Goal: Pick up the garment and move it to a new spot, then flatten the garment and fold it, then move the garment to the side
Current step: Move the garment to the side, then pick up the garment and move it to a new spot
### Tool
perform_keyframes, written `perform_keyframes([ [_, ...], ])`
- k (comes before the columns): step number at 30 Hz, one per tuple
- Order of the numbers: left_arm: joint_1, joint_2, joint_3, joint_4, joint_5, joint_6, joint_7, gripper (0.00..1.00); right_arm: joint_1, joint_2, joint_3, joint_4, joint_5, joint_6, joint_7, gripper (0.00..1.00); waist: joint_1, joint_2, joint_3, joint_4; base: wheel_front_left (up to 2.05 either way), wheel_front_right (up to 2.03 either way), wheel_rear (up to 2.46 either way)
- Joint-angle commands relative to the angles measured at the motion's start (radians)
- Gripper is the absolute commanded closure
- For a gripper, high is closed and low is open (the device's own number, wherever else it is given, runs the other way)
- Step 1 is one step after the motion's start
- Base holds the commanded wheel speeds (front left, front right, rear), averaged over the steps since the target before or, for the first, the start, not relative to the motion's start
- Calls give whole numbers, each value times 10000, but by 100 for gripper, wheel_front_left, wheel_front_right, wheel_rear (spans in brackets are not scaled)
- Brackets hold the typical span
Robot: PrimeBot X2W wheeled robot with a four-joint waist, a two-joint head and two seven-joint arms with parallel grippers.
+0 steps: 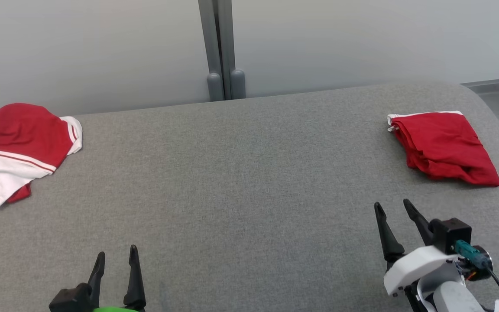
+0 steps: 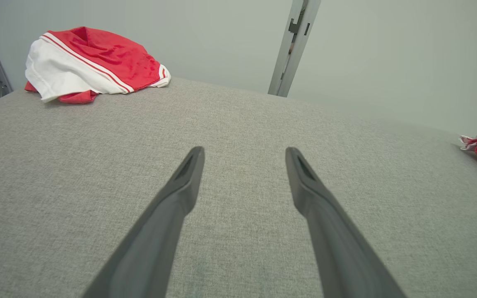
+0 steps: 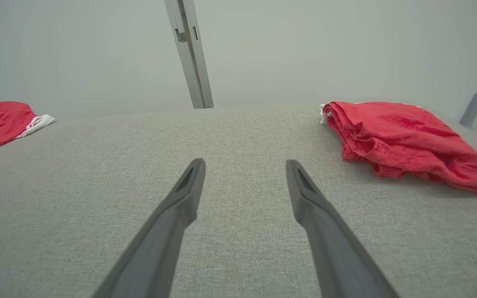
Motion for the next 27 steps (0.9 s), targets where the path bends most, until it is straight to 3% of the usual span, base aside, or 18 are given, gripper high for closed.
perform_keyframes([
  [1,205,23,-38,-66,-133,60,-4,0,302,-33,24,-148,178,-15,-41,0,0,0,-70,13,0,0,0],
  [20,492,22,-323,-229,-242,150,-6,0,937,-31,221,-696,214,-15,-41,0,0,0,-245,27,0,0,0],
  [27,333,24,-408,-237,-207,185,-6,0,1032,-30,72,-671,133,-15,-42,0,0,0,-247,801,0,0,0],
])
